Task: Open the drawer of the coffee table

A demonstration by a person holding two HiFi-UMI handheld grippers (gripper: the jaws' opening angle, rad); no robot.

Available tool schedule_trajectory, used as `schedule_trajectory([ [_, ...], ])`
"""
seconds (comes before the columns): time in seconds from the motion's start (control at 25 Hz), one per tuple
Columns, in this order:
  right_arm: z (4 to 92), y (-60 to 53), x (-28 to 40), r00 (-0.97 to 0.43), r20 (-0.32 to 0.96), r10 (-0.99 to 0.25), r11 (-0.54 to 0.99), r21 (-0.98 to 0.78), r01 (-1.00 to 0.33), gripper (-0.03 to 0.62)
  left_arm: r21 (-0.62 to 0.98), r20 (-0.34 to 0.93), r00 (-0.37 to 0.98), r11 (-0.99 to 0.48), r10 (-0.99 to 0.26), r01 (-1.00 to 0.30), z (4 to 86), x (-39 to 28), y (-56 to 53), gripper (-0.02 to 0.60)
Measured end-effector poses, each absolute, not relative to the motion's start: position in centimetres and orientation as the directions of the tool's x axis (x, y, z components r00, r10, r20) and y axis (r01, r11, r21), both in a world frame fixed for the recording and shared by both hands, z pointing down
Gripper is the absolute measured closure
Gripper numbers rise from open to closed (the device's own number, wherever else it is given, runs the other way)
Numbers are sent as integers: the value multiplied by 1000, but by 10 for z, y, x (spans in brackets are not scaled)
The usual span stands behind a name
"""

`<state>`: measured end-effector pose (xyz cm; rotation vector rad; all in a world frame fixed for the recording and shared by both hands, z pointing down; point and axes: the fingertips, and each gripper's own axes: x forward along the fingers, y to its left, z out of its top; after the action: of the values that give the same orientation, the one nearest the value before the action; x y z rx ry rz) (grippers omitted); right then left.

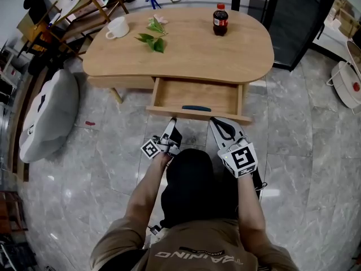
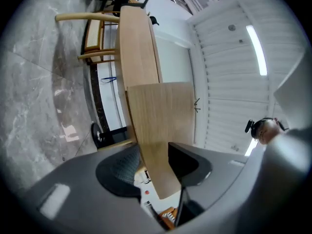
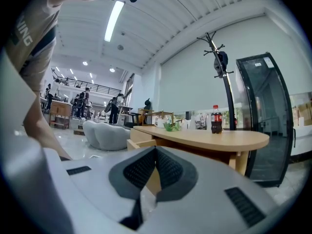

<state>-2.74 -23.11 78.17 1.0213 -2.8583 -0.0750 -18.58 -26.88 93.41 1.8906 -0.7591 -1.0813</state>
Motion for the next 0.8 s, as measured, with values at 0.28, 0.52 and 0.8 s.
schedule_trajectory([
  [0.28, 779, -232, -29, -776, 87, -625, 780, 94, -618, 589, 631, 11, 635, -487, -772, -603, 934, -175, -244, 530],
  [0.52, 774, -238, -27, -763, 118, -635, 772, 125, -623, 589, 241, 165, 593, -551, -788, -799, 869, -160, -244, 575],
  [0.8, 747, -254, -16, -707, 120, -697, 717, 111, -688, 589, 64, 223, 516, -516, -827, -854, 791, -143, -257, 575],
])
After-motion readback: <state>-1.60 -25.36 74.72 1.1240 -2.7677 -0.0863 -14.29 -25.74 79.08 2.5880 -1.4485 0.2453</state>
